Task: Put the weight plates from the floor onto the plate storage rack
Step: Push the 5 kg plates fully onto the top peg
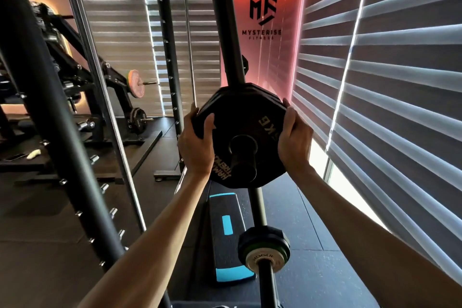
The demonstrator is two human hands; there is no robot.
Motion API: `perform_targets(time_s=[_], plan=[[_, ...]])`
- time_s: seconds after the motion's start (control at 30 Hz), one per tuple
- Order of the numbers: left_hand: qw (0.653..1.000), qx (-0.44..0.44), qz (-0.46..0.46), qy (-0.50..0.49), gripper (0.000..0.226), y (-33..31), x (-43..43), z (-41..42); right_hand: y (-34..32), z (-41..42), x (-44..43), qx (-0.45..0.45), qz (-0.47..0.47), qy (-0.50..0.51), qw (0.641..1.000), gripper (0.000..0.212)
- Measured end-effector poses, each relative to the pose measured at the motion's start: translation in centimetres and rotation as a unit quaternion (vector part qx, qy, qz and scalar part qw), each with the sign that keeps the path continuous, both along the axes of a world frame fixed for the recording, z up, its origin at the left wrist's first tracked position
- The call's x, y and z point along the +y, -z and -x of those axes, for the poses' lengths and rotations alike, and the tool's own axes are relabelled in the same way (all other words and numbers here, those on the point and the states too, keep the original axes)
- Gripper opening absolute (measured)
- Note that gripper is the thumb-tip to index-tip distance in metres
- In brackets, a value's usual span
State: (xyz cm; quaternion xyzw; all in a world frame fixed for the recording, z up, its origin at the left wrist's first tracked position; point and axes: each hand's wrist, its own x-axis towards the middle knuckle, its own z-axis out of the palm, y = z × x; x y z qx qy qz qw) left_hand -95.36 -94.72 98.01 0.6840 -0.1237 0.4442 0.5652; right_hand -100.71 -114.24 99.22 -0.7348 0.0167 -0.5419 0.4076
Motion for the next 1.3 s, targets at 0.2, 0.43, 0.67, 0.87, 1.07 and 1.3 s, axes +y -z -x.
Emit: perform_targets(time_s=[0.2, 0.43, 0.67, 0.87, 1.07, 1.3], plan=[[0.994, 0.031, 0.093, 0.044, 0.056, 0.5, -0.3, 0.4, -0.9, -0.3, -0.1, 0.026, 0.024, 0.006, 0.999, 0.056], [0.990, 0.036, 0.117, 0.074, 0.040, -0.3, -0.4, 1.7, -0.4, 0.5, 0.2, 0.011, 0.006, -0.021, 1.000, 0.051], [0.991, 0.030, 0.071, 0.109, 0.042, -0.9, 0.2, 1.3, -0.5, 1.1, 0.5, -0.006, 0.003, -0.042, 0.999, 0.057], [0.994, 0.037, 0.047, 0.094, 0.054, -0.4, 0.5, 1.0, -0.7, 1.0, 0.0, -0.001, 0.036, -0.036, 0.999, 0.055], [0.997, 0.022, 0.043, 0.053, 0.055, -0.3, 0.1, 1.1, -0.4, -0.7, -0.7, -0.021, 0.023, -0.021, 0.999, 0.051], [0.996, 0.009, 0.061, 0.058, 0.044, -0.6, -0.5, -0.4, -0.2, -2.3, -1.2, -0.033, 0.025, -0.015, 0.999, 0.050]])
